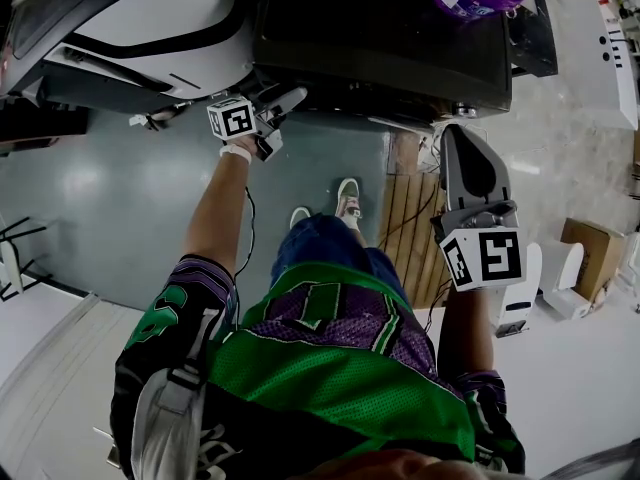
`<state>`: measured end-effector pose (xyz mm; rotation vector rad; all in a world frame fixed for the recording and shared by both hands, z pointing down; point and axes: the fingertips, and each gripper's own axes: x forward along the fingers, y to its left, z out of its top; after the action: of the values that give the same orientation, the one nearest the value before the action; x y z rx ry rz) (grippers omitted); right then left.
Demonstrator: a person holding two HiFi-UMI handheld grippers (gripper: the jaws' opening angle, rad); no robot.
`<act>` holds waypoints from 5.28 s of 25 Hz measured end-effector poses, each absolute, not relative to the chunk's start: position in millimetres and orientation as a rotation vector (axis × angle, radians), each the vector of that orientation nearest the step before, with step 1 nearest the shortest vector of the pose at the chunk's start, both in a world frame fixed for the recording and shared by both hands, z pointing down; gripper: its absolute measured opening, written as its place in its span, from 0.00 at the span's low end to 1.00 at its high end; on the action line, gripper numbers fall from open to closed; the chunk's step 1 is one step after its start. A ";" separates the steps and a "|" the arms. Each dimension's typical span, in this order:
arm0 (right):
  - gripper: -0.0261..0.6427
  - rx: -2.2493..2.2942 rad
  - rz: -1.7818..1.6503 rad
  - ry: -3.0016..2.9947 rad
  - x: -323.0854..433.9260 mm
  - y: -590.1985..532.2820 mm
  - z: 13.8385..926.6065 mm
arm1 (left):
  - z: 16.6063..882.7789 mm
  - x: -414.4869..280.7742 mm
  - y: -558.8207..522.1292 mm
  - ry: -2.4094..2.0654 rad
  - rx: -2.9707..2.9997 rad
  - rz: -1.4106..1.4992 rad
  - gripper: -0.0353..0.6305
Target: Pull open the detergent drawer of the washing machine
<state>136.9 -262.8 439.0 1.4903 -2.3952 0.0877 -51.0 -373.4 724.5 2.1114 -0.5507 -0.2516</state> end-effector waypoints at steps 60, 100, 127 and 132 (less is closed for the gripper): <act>0.04 1.425 0.150 -2.428 128.1 -201.8 424.7 | 728.9 -50.0 -285.3 -0.582 2.042 -0.335 0.44; 0.04 1.446 0.153 -2.464 99.7 -153.5 418.5 | 718.4 -68.0 -204.6 -0.575 2.096 -0.243 0.42; 0.04 1.623 0.183 -2.547 106.9 -102.1 355.9 | 513.7 -69.3 -111.6 -0.650 2.559 -0.002 0.37; 0.04 1.655 0.165 -2.566 104.9 -100.0 340.1 | 464.7 -68.0 -107.9 -0.691 2.658 0.006 0.37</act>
<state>104.9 -100.0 340.1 1.6545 -2.5663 0.1654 -68.0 -107.9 464.7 2.6575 -0.6910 0.0056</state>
